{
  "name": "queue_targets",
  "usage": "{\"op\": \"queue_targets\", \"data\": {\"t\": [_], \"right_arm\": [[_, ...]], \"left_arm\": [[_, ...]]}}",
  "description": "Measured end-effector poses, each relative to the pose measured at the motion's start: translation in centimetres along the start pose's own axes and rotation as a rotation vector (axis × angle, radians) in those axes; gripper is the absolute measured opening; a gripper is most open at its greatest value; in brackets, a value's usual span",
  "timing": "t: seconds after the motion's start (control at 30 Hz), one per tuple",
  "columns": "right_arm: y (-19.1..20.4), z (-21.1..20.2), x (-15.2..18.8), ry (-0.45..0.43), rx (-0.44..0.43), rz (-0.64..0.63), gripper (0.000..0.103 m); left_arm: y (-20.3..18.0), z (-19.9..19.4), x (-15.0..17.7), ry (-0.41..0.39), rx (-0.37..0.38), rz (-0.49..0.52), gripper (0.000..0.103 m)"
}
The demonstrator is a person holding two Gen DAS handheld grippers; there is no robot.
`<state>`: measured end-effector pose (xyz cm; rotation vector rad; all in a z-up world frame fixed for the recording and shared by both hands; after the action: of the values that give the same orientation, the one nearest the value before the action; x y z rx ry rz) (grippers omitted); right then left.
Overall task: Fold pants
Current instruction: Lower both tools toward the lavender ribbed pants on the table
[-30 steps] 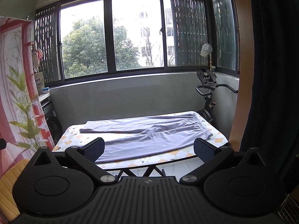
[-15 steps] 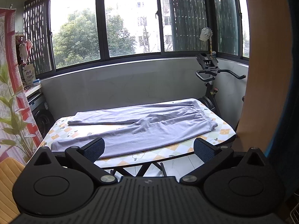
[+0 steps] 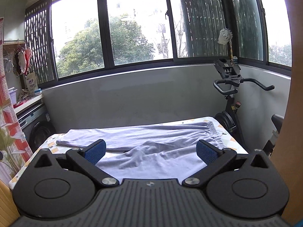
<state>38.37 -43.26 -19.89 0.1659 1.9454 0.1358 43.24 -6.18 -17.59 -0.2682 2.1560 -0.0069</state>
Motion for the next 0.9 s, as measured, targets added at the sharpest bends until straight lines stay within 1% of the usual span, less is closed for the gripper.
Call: {"op": "queue_targets", "data": {"t": [0.07,0.17,0.27,0.37,0.47,0.6,0.67,0.73,0.83,0.9], "right_arm": [[-1.0,2.1,0.2,0.021,0.010,0.008,0.103],[-2.2,5.2,0.8,0.078,0.031,0.032,0.103],[-3.4,7.9,1.5,0.112,0.029,0.059,0.103],[-4.4,11.3,1.9,0.145,0.072,0.066,0.103],[-5.7,14.7,1.7,0.172,0.104,0.097,0.103],[-6.4,20.2,0.3,0.216,0.148,0.150,0.103],[-6.4,23.4,-0.7,0.235,0.199,0.120,0.103],[-6.0,26.1,-1.3,0.252,0.234,0.079,0.103],[-5.1,30.3,-1.2,0.278,0.240,0.042,0.103],[-4.5,32.9,-0.5,0.309,0.242,0.032,0.103]], "left_arm": [[-0.5,1.8,-0.2,0.015,-0.012,-0.018,0.103],[-1.1,4.7,-0.2,0.051,-0.029,-0.038,0.103],[-1.1,7.8,-0.4,0.092,-0.036,-0.048,0.103],[-1.7,12.0,-0.9,0.132,-0.038,-0.048,0.103],[-2.3,16.8,-2.0,0.163,-0.013,-0.050,0.103],[-3.2,23.9,-4.8,0.203,0.051,-0.067,0.103],[-3.4,26.7,-6.6,0.191,0.058,-0.077,0.103],[-3.5,29.4,-7.8,0.197,0.059,-0.087,0.103],[-4.1,34.0,-8.7,0.235,0.087,-0.089,0.103],[-4.1,37.0,-9.0,0.265,0.085,-0.083,0.103]]}}
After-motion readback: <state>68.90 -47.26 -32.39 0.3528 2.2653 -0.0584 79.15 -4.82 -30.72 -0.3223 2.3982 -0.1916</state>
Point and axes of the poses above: each gripper's, at about its wrist camera, not at the fingertips, and z roughly the way its jaws point, y to its left, x to its underside, the point moved 7 cm from there along z, roughly the way its jaws point, and after that the axes turned 2 degrees about x, right-handed, at the moved point
